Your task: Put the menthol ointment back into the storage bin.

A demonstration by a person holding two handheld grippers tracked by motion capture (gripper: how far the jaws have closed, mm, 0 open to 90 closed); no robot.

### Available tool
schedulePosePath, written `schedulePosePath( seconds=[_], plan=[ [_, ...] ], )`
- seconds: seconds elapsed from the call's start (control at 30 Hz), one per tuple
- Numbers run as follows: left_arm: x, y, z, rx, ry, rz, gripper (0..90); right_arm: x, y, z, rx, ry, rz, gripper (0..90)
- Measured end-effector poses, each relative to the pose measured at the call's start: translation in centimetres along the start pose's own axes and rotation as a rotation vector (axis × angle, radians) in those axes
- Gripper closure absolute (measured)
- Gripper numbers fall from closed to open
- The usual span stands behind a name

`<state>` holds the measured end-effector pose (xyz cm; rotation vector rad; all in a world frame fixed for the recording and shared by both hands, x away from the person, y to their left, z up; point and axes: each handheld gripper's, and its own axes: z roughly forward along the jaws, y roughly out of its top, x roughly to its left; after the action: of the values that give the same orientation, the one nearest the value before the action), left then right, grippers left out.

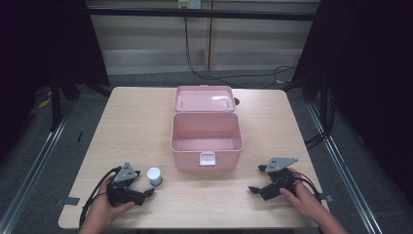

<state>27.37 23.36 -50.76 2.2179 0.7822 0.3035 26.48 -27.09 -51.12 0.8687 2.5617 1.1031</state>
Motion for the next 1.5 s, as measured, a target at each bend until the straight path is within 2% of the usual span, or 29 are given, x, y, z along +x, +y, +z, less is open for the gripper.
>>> schedulePosePath(
  seconds=[0.37, 0.43, 0.47, 0.5, 0.53, 0.63, 0.67, 0.7, 0.73, 0.77, 0.83, 0.87, 0.97, 1.03, 1.07, 1.13, 1.23, 1.27, 1.37, 1.5],
  plan=[
    [0.0, 0.1, -0.1, 0.010, 0.005, -0.001, 13.7, 0.0, 0.0, 0.0, 0.000, 0.000, 0.000, 9.5],
    [-0.2, 0.4, -0.2, 0.053, 0.014, -0.019, 14.1, 0.0, 0.0, 0.0, 0.000, 0.000, 0.000, 9.5],
    [-0.4, 1.0, -0.4, 0.113, 0.024, -0.023, 15.3, 0.0, 0.0, 0.0, 0.000, 0.000, 0.000, 9.5],
    [-0.4, 1.0, -0.4, 0.113, 0.024, -0.023, 15.9, 0.0, 0.0, 0.0, 0.000, 0.000, 0.000, 9.5],
    [-0.7, 1.4, -0.5, 0.161, 0.024, -0.024, 15.9, 0.0, 0.0, 0.0, 0.000, 0.000, 0.000, 9.6],
    [-1.3, 2.3, -0.8, 0.260, 0.002, -0.022, 22.3, 0.0, 0.0, 0.0, 0.000, 0.000, 0.000, 9.5],
    [-1.3, 2.9, -0.9, 0.316, -0.023, -0.029, 26.1, 0.0, 0.0, 0.0, 0.000, 0.000, 0.000, 9.5],
    [-1.3, 2.9, -0.9, 0.316, -0.023, -0.029, 26.2, 0.0, 0.0, 0.0, 0.000, 0.000, 0.000, 9.5],
    [-1.3, 3.2, -1.0, 0.340, -0.023, -0.044, 26.2, 0.0, 0.0, 0.0, 0.000, 0.000, 0.000, 9.6],
    [-1.3, 3.6, -1.0, 0.355, -0.022, -0.030, 26.2, 0.0, 0.0, 0.0, 0.000, 0.000, 0.000, 9.5],
    [-1.3, 4.2, -1.1, 0.380, -0.050, -0.064, 26.7, 0.0, 0.0, 0.0, -0.001, -0.001, 0.001, 9.5],
    [-1.3, 5.0, -1.0, 0.413, -0.058, -0.073, 27.2, 0.0, 0.0, 0.0, 0.000, 0.000, 0.000, 9.5],
    [-1.3, 5.6, -1.0, 0.437, -0.061, -0.072, 28.4, 0.0, 0.0, 0.0, 0.000, 0.000, 0.000, 9.5],
    [-1.3, 6.3, -0.9, 0.459, -0.065, -0.097, 29.3, 0.0, 0.0, 0.0, 0.000, 0.000, 0.000, 9.6],
    [-1.2, 6.6, -0.8, 0.465, -0.069, -0.093, 29.3, 0.0, 0.0, 0.0, 0.000, 0.000, 0.000, 9.6],
    [-1.1, 7.5, -0.6, 0.500, -0.080, -0.115, 30.5, 0.0, 0.0, 0.0, 0.000, 0.000, 0.000, 9.5],
    [-1.0, 8.1, -0.4, 0.513, -0.092, -0.121, 31.7, 0.0, 0.0, 0.0, 0.000, 0.000, 0.000, 9.5],
    [-0.9, 8.7, -0.2, 0.535, -0.090, -0.123, 32.6, 0.0, 0.0, 0.0, 0.000, 0.000, 0.000, 9.5],
    [-1.0, 9.3, 0.1, 0.536, -0.088, -0.132, 33.0, 0.0, 0.0, 0.0, 0.000, 0.000, 0.000, 9.5],
    [-0.8, 10.2, 0.6, 0.568, -0.082, -0.138, 33.1, 0.0, 0.0, 0.0, 0.000, 0.000, 0.000, 9.5]
  ],
)
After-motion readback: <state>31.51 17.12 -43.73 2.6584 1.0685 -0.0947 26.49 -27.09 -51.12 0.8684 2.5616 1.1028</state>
